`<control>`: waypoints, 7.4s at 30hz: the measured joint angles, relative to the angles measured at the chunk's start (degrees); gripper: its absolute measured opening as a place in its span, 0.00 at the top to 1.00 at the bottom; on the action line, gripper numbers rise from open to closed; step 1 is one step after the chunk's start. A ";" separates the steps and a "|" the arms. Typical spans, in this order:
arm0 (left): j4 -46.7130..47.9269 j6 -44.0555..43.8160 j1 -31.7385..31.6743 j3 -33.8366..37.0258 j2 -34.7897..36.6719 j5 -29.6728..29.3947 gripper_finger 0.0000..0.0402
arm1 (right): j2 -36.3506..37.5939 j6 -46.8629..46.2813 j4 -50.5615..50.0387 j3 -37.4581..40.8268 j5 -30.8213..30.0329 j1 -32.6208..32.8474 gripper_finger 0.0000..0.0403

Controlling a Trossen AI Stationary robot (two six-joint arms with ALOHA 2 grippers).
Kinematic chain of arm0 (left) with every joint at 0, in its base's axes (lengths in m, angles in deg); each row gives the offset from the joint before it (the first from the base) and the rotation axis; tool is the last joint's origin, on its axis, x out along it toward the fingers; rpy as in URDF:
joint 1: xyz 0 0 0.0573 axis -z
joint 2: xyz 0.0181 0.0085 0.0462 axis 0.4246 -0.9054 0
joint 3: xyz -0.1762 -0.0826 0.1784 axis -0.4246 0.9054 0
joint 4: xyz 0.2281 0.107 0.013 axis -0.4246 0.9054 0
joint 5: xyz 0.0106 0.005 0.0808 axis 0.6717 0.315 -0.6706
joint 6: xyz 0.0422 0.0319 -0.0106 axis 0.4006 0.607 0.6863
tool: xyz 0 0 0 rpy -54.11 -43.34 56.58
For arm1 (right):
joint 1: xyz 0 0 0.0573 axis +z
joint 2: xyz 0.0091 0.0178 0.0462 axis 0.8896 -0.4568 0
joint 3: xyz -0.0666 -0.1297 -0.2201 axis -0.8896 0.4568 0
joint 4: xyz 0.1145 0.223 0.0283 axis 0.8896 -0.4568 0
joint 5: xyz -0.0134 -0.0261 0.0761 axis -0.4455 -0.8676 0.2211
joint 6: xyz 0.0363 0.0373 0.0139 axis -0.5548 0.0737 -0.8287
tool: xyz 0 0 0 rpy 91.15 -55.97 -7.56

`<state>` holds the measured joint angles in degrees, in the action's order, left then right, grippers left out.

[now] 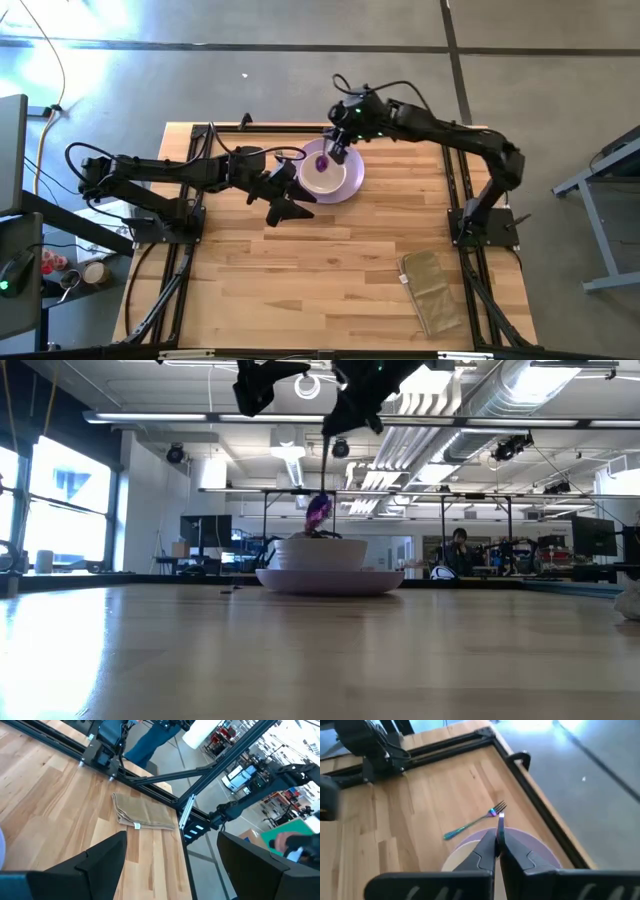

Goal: Set table place
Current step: Put the violet spoon into the white bowl, then adjust the white bowl on the plate

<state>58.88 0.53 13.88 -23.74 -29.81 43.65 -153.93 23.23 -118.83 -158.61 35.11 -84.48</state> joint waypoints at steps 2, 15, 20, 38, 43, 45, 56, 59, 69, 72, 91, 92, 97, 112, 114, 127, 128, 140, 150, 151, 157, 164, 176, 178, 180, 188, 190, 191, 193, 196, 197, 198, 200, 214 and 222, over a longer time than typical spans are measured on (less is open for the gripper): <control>0.00 0.02 0.00 0.00 -0.01 0.09 0.26 | -1.87 0.00 -0.19 0.00 0.41 -0.53 1.00; -0.07 0.22 0.00 0.00 0.00 1.18 0.26 | -2.91 -0.30 4.50 0.02 4.84 -5.19 1.00; -0.08 0.35 0.00 0.00 0.00 1.35 0.26 | 2.27 1.27 1.59 0.02 4.80 -7.58 1.00; -0.33 0.17 0.00 0.00 0.00 0.96 0.26 | 48.17 -10.00 8.22 30.26 -1.91 -9.40 1.00; -0.33 -0.98 0.00 0.00 0.00 0.89 0.26 | 52.84 -16.79 18.56 42.63 -1.46 -6.50 1.00; -0.33 -1.30 0.00 0.00 0.00 0.89 0.26 | 50.58 -17.47 22.07 45.01 -1.43 -5.65 1.00; -0.19 -2.03 0.00 0.00 0.00 0.78 0.26 | 24.95 -14.44 34.38 41.70 1.50 -5.34 1.00; -0.13 -2.03 0.00 0.00 0.00 0.78 0.26 | 19.33 -12.87 34.18 38.41 1.46 -5.32 1.00; -0.04 -2.08 0.00 0.00 0.00 0.81 0.26 | 7.10 -13.24 35.52 34.71 1.53 -5.30 1.00; -0.03 -2.08 0.00 -0.01 0.00 0.81 0.26 | 5.55 -13.31 36.19 34.71 1.51 -5.30 1.00; -0.04 -2.58 0.00 -0.02 0.01 1.16 0.26 | 4.11 -12.45 34.24 34.69 1.27 -5.73 1.00; -0.04 -2.58 0.00 -0.02 0.00 1.16 0.26 | 4.11 -12.45 34.08 34.67 1.27 -5.73 1.00; -0.04 -2.58 0.00 -0.02 0.01 1.16 0.26 | 3.94 -11.97 32.61 34.75 1.48 -5.72 0.92; -0.05 -2.57 0.00 -0.02 0.01 1.16 0.26 | 8.01 -7.20 26.42 30.87 -3.58 -5.93 0.63; -0.04 -2.56 0.00 -0.02 0.02 1.16 0.26 | 8.82 -5.51 22.65 29.00 -5.65 -5.94 0.62; -0.07 -2.47 0.00 -0.02 0.02 1.13 0.26 | 9.29 -3.49 9.98 21.63 -7.21 -0.06 0.70; -0.07 -2.45 0.00 -0.02 0.02 1.12 0.26 | 8.90 -4.24 9.96 21.82 -6.75 0.75 0.74; -0.06 -2.47 0.00 -0.02 0.02 1.11 0.26 | -4.88 -6.95 11.81 21.07 -4.14 4.65 1.00; -0.02 -2.47 0.00 -0.02 0.02 1.11 0.26 | -14.66 -2.55 0.67 9.93 -4.83 5.27 1.00; 0.00 -2.47 0.00 -0.02 0.02 1.11 0.26 | -15.59 -1.69 -1.02 8.53 -5.40 5.24 1.00; -0.01 -2.47 0.00 -0.02 0.02 1.09 0.26 | -18.19 2.64 -7.73 2.74 -9.29 4.65 1.00; 0.00 -2.49 0.00 -0.02 0.02 1.11 0.26 | -18.19 4.25 -9.60 0.51 -10.29 2.01 1.00; 0.00 -2.49 0.00 -0.02 0.02 1.09 0.26 | -18.27 6.36 -6.19 -2.97 -2.97 3.05 1.00; -0.02 -2.49 0.00 -0.02 0.02 1.09 0.26 | -19.21 6.21 -6.10 -3.06 -1.84 3.05 1.00; -0.02 -2.49 0.00 -0.02 0.02 1.09 0.26 | -20.71 6.25 -5.96 -3.06 -0.77 3.05 1.00; -0.02 -2.51 0.00 -0.02 0.02 1.05 0.26 | -23.79 7.46 -3.72 -3.04 0.20 3.08 1.00; -0.02 -2.49 0.00 -0.02 0.02 0.87 0.26 | -23.85 7.72 -3.52 -3.04 0.14 2.97 1.00; -0.02 -2.51 0.00 -0.02 0.02 0.62 0.26 | -23.85 7.81 -3.12 -3.04 -0.13 2.81 1.00; -0.02 -2.51 0.00 -0.02 0.02 0.32 0.26 | -23.85 8.07 -2.81 -3.04 -0.57 2.33 1.00; -0.02 -2.51 0.00 -0.02 0.02 0.28 0.26 | -23.85 8.71 -2.30 -3.04 -1.36 1.22 1.00; -0.02 -2.53 0.00 -0.02 0.02 0.28 0.26 | -23.85 8.80 -2.27 -3.04 -1.34 0.87 1.00; -0.02 -2.61 0.00 -0.02 0.02 0.28 0.26 | -23.85 9.01 -2.29 -3.04 -1.38 0.48 1.00; -0.02 -2.64 0.00 -0.02 0.02 0.29 0.26 | -23.85 9.18 -2.29 -3.02 -1.38 -0.19 1.00; -0.04 -2.73 0.00 -0.02 0.02 0.32 0.26 | -23.85 10.69 -2.35 -2.99 -3.74 -2.71 1.00; -0.04 -2.85 0.00 -0.02 0.02 0.32 0.26 | -23.83 12.20 -5.79 -2.95 -6.80 -4.12 1.00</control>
<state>58.83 -2.32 13.88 -23.76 -29.78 43.97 -177.76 35.43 -124.62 -161.57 28.31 -88.60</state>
